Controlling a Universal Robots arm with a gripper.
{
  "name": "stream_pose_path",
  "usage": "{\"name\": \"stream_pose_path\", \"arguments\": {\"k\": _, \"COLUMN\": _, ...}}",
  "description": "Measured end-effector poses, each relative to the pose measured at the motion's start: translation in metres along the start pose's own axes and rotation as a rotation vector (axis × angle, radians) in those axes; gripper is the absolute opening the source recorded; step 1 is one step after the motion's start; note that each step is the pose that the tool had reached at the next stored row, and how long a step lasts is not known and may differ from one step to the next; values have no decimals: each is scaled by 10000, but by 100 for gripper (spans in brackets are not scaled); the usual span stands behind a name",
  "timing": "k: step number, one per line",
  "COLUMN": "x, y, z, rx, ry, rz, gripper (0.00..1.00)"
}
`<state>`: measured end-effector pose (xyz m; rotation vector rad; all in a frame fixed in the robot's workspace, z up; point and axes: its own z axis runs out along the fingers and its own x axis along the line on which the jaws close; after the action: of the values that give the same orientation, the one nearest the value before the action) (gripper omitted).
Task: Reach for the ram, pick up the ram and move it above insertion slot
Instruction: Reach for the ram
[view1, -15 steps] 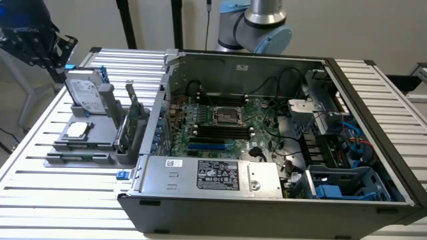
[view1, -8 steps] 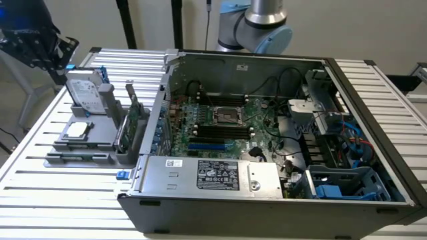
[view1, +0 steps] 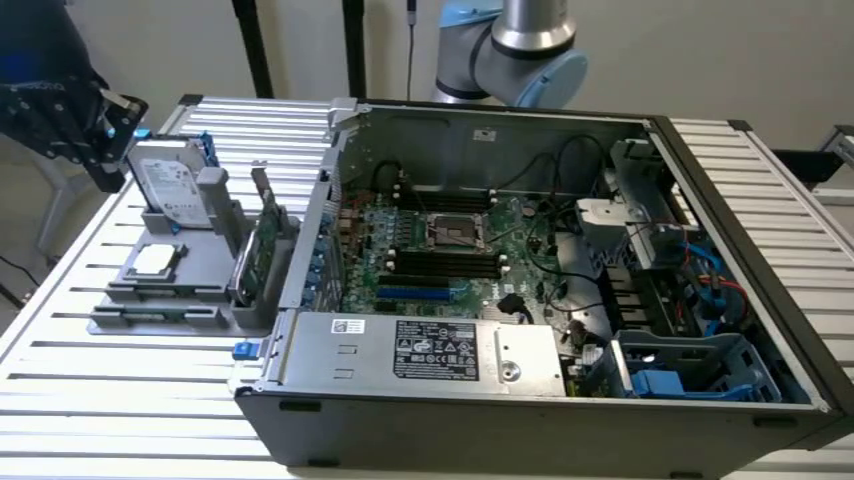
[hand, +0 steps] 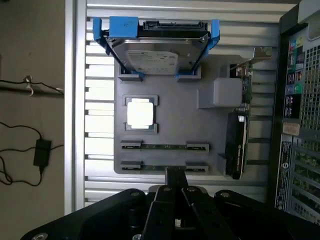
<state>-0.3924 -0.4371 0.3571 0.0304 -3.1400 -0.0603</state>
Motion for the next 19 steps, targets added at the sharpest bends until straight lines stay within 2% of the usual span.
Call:
{"name": "stream_pose_path", "arguments": {"k": 2, "x": 1, "y": -61, "z": 16, "rx": 0, "ry": 0, "rz": -2, "gripper": 11}}
{"name": "stream_pose_path", "arguments": {"k": 5, "x": 2, "y": -91, "z": 20, "rx": 11, "ry": 0, "rz": -14, "gripper": 11}}
{"name": "stream_pose_path", "arguments": {"k": 13, "x": 1, "y": -96, "z": -26, "rx": 66, "ry": 6, "rz": -92, "gripper": 11}}
{"name": "stream_pose_path", "arguments": {"k": 19, "x": 2, "y": -95, "z": -25, "rx": 66, "ry": 4, "rz": -90, "gripper": 11}}
